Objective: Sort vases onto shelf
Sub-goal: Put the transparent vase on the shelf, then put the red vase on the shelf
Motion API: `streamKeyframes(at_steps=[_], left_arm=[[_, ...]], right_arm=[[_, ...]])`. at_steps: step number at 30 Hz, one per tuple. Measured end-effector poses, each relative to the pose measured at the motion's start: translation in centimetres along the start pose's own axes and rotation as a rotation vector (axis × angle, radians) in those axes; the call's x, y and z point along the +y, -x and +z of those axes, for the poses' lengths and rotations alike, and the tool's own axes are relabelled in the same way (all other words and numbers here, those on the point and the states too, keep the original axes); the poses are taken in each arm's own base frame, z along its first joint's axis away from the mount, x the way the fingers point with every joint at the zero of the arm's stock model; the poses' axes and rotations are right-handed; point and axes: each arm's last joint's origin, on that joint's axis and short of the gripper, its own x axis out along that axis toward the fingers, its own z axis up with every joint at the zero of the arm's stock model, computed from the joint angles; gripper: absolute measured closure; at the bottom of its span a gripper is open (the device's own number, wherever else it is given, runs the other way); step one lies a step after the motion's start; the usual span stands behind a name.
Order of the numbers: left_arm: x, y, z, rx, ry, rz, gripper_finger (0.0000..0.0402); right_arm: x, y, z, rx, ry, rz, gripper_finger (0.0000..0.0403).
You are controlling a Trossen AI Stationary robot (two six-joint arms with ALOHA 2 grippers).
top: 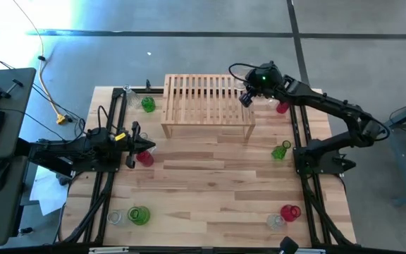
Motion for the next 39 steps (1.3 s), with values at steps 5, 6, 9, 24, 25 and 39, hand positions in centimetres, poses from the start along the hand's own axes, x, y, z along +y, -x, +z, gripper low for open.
streamKeyframes(at_steps=[5, 6, 9, 24, 25, 39], left_arm=[[0.0, 0.0, 0.0, 0.0, 0.0, 0.0, 0.0401], [0.0, 0.0, 0.0, 0.0, 0.0, 0.0, 0.0401], [0.0, 0.0, 0.0, 0.0, 0.002, 0.0, 0.0401], [0.0, 0.0, 0.2, -0.017, 0.006, 0.004, 0.0401], [0.0, 0.0, 0.2, -0.023, 0.006, 0.003, 0.0401], [-0.7, -0.4, 6.2, 0.16, 0.054, -0.008, 0.0399]], right_arm=[[0.1, 0.3, 0.1, -0.015, 0.004, 0.001, 0.0402], [0.2, 0.6, 0.2, -0.022, 0.007, 0.007, 0.0402], [0.9, 2.2, 0.4, -0.046, 0.022, 0.038, 0.0402], [6.4, 10.9, -3.1, -0.091, 0.063, 0.223, 0.0402], [6.7, 11.0, -3.3, -0.109, 0.06, 0.227, 0.0402], [9.7, 11.3, -4.9, -0.233, 0.104, 0.314, 0.0402]])
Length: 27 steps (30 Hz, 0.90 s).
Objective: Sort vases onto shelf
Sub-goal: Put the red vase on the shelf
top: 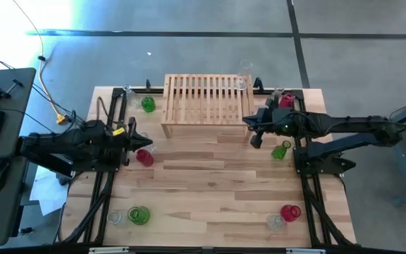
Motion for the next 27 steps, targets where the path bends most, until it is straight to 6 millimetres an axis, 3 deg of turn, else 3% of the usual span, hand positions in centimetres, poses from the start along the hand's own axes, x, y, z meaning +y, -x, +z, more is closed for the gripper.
streamKeyframes(at_steps=[9, 17, 27], left_arm=[[-1.4, -2.8, 2.9, 0.405, 0.175, 0.009, 0.0347], [-2.6, -4.1, 5.6, 0.739, 0.252, 0.128, 0.0284], [-3.4, -4.7, 6.3, 1.046, 0.297, 0.28, 0.0241]], right_arm=[[1.3, 0.3, -0.1, -0.025, 0.059, 0.055, 0.0402], [2.2, 0.7, 0.1, -0.055, 0.126, 0.098, 0.0402], [2.5, 0.8, 0.0, -0.055, 0.15, 0.11, 0.0402]])
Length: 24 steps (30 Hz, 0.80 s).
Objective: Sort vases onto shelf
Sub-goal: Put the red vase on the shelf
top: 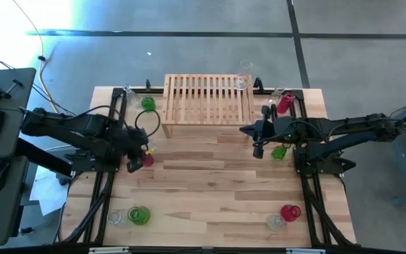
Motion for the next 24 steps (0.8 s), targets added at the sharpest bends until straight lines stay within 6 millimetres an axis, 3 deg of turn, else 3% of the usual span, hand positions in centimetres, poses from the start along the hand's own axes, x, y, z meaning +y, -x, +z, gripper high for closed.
streamKeyframes(at_steps=[8, 13, 17, 24], left_arm=[[-0.7, -0.7, 0.1, 0.089, -0.015, -0.007, 0.0235], [-1.2, -0.9, 0.2, 0.08, -0.06, -0.026, 0.0237], [-2.0, -1.3, 1.1, -0.037, -0.118, -0.096, 0.0249], [-3.3, -3.3, 2.9, -0.344, -0.302, -0.252, 0.0305]], right_arm=[[-0.1, 0.0, -0.4, 0.046, 0.011, -0.052, 0.0402], [-1.6, 0.4, -1.6, 0.15, -0.035, -0.342, 0.0394], [-3.9, 1.4, -3.1, 0.264, -0.129, -0.529, 0.0357], [-7.9, 3.2, -5.2, 0.4, -0.322, -0.689, 0.0264]])
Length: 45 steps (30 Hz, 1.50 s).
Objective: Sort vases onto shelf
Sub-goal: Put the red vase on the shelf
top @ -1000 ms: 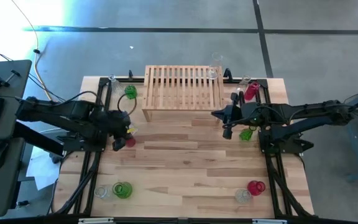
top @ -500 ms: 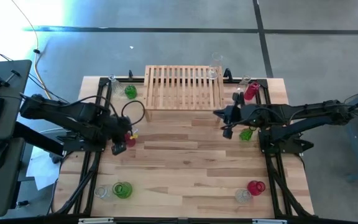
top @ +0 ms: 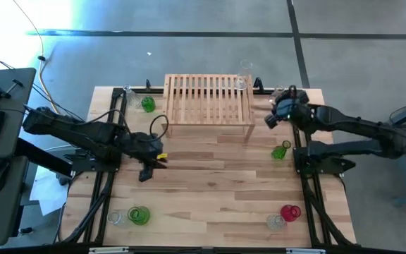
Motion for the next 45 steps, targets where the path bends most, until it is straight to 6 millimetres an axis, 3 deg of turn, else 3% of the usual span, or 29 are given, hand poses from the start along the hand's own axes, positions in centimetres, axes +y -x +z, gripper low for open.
streamKeyframes(at_steps=[7, 14, 22, 27, 33, 45], left_arm=[[1.3, -3.5, -0.6, -0.421, -0.123, -0.152, 0.0368], [3.5, -3.9, -1.6, -0.69, -0.204, -0.168, 0.0399], [6.2, -3.2, -1.1, -0.748, -0.187, -0.164, 0.0397], [7.3, -2.5, -0.9, -0.769, -0.144, -0.146, 0.0397], [7.3, -2.0, -0.9, -0.782, -0.152, -0.139, 0.0397], [7.2, -1.7, -0.9, -0.791, -0.19, -0.127, 0.0397]], right_arm=[[-3.2, -2.5, 0.1, 0.117, -0.151, -0.111, 0.021], [-6.0, -4.9, 0.2, 0.189, -0.318, -0.136, 0.0206], [-5.9, -6.1, 0.5, 0.202, -0.422, -0.12, 0.0206], [-5.0, -8.0, -0.3, 0.339, -0.446, -0.159, 0.0193], [-4.4, -9.6, -0.8, 0.381, -0.445, -0.36, 0.0174], [-4.3, -10.3, -1.2, 0.425, -0.386, -0.41, 0.0191]])
